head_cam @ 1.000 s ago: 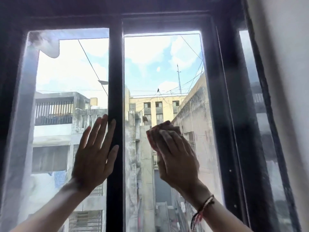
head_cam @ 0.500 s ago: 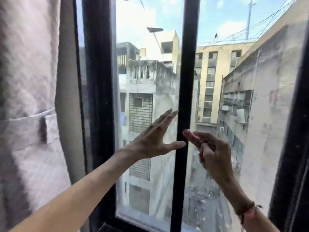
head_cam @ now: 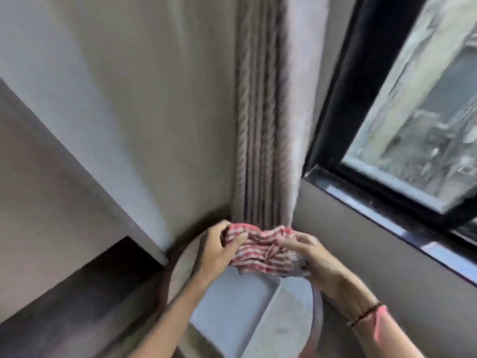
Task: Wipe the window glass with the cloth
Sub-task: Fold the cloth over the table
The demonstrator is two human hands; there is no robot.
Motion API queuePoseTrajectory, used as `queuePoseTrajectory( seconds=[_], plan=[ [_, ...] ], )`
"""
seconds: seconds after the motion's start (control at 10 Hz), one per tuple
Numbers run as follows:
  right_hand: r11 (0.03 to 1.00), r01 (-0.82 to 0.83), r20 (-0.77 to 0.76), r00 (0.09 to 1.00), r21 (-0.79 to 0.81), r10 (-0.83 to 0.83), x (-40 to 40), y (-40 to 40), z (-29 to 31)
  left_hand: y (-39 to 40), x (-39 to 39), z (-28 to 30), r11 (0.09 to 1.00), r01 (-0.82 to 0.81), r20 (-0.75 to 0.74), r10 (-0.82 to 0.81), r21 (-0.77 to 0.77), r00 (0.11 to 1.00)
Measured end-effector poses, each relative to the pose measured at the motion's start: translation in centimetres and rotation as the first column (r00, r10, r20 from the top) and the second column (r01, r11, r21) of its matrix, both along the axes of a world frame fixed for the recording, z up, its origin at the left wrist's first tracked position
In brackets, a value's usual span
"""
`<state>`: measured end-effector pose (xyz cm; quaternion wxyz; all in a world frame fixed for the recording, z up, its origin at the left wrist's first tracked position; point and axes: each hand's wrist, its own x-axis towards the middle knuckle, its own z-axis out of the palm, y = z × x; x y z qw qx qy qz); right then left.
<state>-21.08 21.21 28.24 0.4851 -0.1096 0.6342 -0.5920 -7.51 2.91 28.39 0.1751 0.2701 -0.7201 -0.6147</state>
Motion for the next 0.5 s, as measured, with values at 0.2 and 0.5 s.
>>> queuePoseTrajectory(
  seconds=[0.2, 0.5],
  plan=[
    [0.899, 0.2, -0.099, 0.98, 0.391, -0.175, 8.9, -7.5, -18.8, -3.7, 8.3, -19.3, 0.953, -0.189, 0.373, 0.091, 0.235, 0.923],
    [0.815, 0.001, 0.0, 1.0, 0.579, -0.001, 11.1, -8.4, -28.8, -3.5, 11.8, -31.1, 0.914, -0.02, 0.605, -0.252, 0.405, 0.755]
  ],
)
